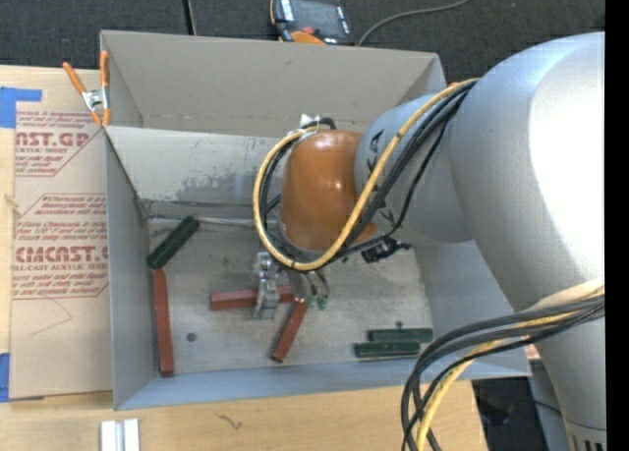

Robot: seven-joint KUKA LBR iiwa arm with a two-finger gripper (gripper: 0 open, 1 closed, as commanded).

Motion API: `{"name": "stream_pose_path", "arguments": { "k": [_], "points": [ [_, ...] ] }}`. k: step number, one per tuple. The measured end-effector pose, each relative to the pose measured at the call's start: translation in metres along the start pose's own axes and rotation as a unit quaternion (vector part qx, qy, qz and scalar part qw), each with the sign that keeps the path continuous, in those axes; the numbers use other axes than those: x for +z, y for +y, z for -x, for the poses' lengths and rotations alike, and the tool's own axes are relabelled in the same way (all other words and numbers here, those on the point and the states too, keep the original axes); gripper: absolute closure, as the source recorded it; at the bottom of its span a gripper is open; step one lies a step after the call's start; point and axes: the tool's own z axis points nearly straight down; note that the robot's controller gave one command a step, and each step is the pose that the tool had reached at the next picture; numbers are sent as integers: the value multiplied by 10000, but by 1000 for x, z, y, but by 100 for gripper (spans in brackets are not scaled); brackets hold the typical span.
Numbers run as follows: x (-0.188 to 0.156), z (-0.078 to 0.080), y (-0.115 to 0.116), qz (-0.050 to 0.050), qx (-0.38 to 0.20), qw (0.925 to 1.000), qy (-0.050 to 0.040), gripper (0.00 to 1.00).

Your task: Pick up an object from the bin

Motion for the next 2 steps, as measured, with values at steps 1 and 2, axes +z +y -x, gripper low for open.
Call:
{"name": "stream_pose_path", "arguments": {
  "k": [1, 2],
  "points": [
    [-192, -12, 22, 4, -204, 9998, -55, 100],
    [-187, -14, 22, -1, -203, 9998, -16, 0]
  ]
}}
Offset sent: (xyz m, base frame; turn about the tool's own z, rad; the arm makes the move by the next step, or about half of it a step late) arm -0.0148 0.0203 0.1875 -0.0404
